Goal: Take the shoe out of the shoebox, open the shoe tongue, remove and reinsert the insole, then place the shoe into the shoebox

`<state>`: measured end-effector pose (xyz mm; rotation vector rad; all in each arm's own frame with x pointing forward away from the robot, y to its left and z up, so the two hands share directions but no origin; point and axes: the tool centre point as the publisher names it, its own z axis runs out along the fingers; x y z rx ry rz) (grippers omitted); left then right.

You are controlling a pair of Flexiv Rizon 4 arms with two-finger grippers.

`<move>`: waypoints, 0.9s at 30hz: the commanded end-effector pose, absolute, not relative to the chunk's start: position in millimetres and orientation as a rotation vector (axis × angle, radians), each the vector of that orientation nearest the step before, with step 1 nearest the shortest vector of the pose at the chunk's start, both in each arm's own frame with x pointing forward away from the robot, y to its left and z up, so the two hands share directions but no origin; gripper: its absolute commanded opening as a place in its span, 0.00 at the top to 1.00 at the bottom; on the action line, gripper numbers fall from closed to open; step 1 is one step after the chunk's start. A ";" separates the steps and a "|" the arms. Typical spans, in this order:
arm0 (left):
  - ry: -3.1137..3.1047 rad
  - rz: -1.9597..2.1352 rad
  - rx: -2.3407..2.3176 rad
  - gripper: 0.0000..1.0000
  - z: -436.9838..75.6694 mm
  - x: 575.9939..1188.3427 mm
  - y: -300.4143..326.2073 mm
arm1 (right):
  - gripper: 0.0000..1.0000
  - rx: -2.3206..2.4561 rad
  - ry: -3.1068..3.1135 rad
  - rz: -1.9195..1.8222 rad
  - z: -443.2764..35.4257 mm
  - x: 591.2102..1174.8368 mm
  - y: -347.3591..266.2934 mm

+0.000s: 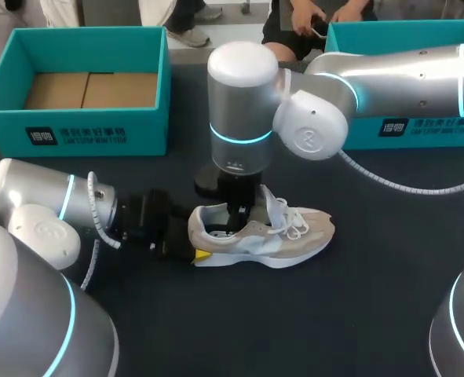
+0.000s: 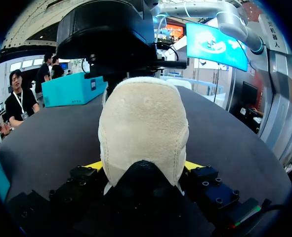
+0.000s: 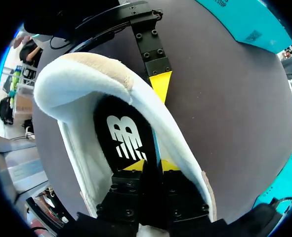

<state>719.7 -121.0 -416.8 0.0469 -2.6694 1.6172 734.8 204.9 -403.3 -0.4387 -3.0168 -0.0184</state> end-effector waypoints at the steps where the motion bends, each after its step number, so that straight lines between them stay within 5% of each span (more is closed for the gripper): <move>1: -2.670 1.619 0.048 1.00 -419.0 718.8 -122.5 | 1.00 -0.463 -3.011 -0.025 -424.5 720.0 208.7; 27: -2.670 1.619 0.048 1.00 -419.0 718.8 -122.5 | 1.00 -0.611 -3.157 0.026 -328.1 722.8 177.8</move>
